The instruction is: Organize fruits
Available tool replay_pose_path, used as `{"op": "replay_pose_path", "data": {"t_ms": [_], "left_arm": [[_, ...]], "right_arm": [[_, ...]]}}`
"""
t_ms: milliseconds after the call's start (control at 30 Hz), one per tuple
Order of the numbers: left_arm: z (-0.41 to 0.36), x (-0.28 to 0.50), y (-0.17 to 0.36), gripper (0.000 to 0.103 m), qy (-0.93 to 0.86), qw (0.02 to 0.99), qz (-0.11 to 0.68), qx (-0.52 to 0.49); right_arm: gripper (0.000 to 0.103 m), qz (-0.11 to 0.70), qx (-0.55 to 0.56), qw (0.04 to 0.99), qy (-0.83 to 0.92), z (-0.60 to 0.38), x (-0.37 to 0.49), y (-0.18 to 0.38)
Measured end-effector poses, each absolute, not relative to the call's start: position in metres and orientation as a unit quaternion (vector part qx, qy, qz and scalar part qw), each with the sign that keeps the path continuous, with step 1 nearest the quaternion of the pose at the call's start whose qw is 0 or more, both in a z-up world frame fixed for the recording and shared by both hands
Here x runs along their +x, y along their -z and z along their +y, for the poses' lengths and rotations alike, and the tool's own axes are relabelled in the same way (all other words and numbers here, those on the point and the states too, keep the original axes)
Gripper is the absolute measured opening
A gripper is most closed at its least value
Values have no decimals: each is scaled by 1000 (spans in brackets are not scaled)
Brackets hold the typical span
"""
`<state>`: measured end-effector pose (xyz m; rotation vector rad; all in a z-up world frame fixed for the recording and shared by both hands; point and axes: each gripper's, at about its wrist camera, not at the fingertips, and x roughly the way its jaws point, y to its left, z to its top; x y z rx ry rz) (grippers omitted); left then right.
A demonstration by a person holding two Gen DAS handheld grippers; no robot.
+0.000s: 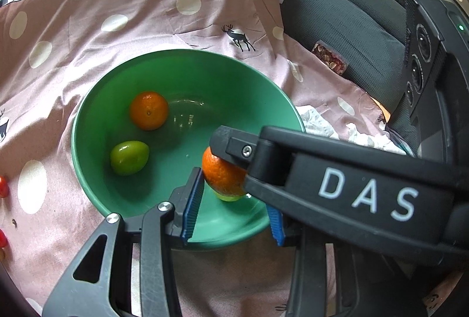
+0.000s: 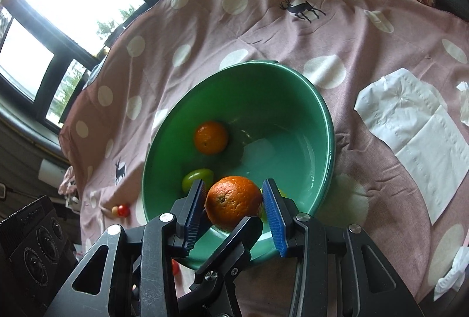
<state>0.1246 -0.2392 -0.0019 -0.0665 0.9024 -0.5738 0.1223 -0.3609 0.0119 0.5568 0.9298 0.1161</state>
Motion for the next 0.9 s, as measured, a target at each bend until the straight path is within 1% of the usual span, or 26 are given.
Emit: {"op": "replay_pose_path", "data": {"t_ms": [267, 433, 567, 633, 733, 900], "left_arm": [[-224, 116, -4, 41, 257, 866, 425, -60], [-196, 98, -21, 52, 219, 887, 402, -65], [-162, 79, -35, 55, 172, 903, 387, -73], [-140, 68, -41, 60, 139, 911, 378, -83], [-105, 51, -46, 61, 82, 921, 369, -98], [-44, 25, -36, 61, -27, 919, 374, -117]], "right_arm": [[44, 440, 263, 857, -53, -359, 120, -14], [44, 420, 258, 868, -68, -353, 113, -26], [44, 413, 248, 872, -87, -343, 110, -34], [44, 413, 239, 873, -97, -335, 110, -37], [47, 416, 215, 877, -111, -318, 109, -41], [47, 422, 168, 880, -137, -283, 102, -46]]}}
